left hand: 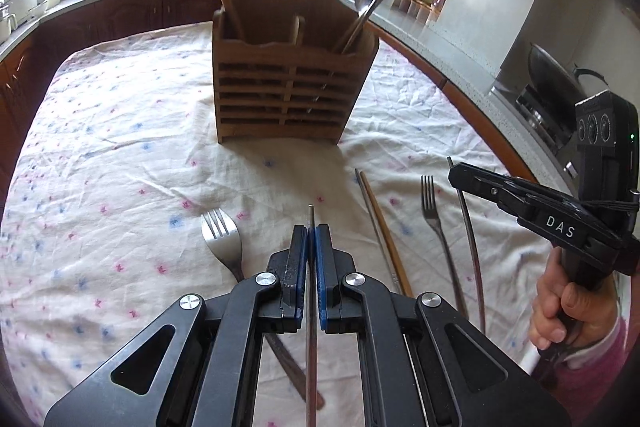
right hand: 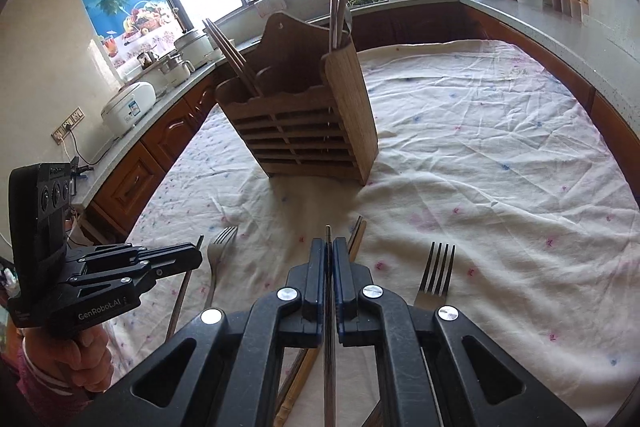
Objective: Organize utensils
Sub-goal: 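Lift both steel chopsticks and carry them above the wooden holder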
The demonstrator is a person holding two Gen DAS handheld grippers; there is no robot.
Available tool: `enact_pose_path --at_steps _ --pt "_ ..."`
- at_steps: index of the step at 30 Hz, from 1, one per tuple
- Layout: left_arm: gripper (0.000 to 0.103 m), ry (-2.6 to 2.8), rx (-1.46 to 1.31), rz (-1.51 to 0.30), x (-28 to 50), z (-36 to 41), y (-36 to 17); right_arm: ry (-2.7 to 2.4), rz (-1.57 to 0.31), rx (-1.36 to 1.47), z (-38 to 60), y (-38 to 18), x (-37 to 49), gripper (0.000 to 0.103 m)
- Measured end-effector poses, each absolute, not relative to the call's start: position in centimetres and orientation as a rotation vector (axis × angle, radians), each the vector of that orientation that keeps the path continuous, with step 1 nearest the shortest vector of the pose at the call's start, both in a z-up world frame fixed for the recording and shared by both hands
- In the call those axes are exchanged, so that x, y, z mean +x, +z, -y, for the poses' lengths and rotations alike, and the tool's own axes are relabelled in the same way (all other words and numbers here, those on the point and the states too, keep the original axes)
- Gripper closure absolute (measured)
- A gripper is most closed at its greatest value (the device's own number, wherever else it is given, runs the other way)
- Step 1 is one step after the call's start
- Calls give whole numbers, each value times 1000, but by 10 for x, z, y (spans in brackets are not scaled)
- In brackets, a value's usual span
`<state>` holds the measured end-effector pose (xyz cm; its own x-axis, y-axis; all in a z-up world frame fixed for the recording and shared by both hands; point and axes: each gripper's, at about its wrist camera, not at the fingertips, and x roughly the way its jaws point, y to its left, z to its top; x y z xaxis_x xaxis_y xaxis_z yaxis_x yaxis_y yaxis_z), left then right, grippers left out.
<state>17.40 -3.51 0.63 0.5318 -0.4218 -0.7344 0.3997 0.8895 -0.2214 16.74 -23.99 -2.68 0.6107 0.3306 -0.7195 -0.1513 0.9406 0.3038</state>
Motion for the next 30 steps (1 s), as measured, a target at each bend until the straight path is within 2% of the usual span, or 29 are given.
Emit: enact_pose_path --at_steps 15,30 --pt "100 -506 -126 -670 129 0 77 323 -620 196 241 66 119 99" --pt "100 -483 -147 -596 117 -12 97 325 -566 188 242 81 110 99"
